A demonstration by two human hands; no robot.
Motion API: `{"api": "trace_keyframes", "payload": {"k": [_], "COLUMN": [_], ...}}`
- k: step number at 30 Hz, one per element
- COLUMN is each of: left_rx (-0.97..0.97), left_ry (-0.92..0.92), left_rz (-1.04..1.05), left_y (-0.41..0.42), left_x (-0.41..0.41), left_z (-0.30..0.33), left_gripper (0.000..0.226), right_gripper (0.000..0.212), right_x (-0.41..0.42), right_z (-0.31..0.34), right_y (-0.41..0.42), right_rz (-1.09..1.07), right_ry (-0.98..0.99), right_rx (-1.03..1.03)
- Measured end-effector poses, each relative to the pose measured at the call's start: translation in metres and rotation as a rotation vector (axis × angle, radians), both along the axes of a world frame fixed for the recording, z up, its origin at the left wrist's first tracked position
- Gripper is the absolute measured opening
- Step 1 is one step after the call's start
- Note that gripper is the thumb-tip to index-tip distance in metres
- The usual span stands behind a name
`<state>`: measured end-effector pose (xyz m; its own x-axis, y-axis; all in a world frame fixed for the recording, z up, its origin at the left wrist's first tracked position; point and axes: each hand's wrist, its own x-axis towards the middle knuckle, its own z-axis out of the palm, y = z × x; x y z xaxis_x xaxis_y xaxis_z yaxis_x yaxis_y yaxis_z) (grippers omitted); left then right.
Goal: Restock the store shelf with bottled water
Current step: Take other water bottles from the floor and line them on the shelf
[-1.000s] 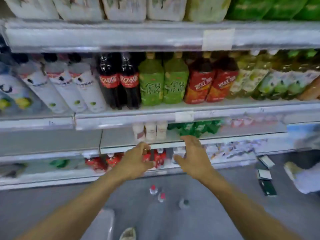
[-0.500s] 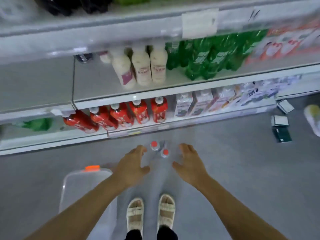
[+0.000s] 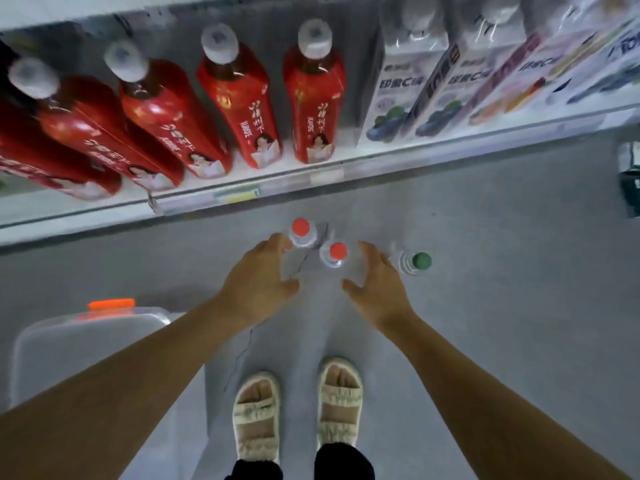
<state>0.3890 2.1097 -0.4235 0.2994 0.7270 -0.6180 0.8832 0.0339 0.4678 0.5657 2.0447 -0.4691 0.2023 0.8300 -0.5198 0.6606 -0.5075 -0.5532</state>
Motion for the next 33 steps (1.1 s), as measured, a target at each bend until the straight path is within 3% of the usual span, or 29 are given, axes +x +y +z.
{"api": "trace_keyframes", "payload": {"k": [10,14,18,25,29,33], "left_rx": [0.012,0.023,0.022,0.049,0.061,0.080], "left_ry": [0.016,0.000,-0.008,-0.041,-0.060,-0.123], "left_rz": [-0.016,-0.033,-0.033,-0.065,-0.085,-0.081], "left_y": [0.006,0.008,0.012,0.019,0.023,0.028], "left_x": [-0.011,-0.014,-0.013,0.008,0.019,0.028], "left_z": [-0.106,-0.120,-0.119,-0.067,-0.009,0.064], "left_gripper": [0.061,0.059,0.058,0.058,0.054,0.055], "right_gripper": [0.065,0.042,0.026,0.027,0.028,0.020], "right_x": [-0.009,-0.010,0.002,0.039,0.061,0.080], "right_z": [-0.122,-0.145,-0.144,-0.080,-0.002,0.099], "right_y": [0.022,0.031,0.045,0.052,0.057,0.065], "right_rz": [-0.131,-0.221,-0.336,-0.451,-0.521,-0.445], "right_ry": [0.123,0.272,0.262,0.279,0.388,0.482], "right_rx": [0.105,0.236,0.272,0.213,0.160,0.144]}}
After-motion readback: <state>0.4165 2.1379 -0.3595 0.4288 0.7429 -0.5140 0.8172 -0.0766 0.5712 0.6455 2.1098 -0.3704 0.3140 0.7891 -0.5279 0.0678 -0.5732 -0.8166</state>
